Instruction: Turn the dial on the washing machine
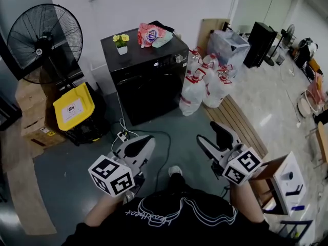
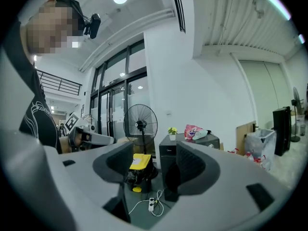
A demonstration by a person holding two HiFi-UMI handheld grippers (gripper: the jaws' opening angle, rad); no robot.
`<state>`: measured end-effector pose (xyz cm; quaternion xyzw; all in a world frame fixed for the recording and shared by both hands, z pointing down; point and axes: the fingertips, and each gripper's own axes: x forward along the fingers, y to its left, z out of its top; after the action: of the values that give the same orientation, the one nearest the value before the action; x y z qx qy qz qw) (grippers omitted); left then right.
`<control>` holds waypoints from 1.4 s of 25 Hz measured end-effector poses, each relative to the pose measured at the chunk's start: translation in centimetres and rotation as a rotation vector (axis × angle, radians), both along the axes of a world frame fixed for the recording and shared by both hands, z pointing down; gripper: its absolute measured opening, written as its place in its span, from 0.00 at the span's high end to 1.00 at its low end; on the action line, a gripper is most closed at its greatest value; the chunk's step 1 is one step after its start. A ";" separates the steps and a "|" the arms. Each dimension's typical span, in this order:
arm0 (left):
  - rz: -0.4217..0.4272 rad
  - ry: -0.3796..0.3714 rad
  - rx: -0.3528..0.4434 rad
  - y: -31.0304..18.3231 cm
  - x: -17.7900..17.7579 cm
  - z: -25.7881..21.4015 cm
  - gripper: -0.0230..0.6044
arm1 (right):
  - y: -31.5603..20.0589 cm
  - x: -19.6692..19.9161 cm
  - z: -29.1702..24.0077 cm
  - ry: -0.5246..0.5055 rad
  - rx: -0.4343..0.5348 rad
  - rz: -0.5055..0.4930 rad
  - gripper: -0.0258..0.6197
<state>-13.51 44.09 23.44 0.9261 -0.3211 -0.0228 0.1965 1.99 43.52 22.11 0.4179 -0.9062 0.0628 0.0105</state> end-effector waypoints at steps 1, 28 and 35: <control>-0.006 0.002 -0.003 -0.3 -0.1 0.0 0.96 | -0.4 0.0 0.1 -0.003 0.002 -0.005 0.53; -0.203 -0.051 -0.061 -30.8 5.2 5.3 0.96 | -32.4 6.1 8.0 0.116 -0.054 -0.080 0.49; -0.278 -0.068 -0.055 -36.6 5.8 6.4 0.96 | -39.2 7.3 8.9 0.177 -0.022 -0.072 0.49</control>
<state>-7.71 7.52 29.86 0.8672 -0.4534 -0.0095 0.2058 9.28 4.34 31.02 0.3888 -0.9155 0.0349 0.0974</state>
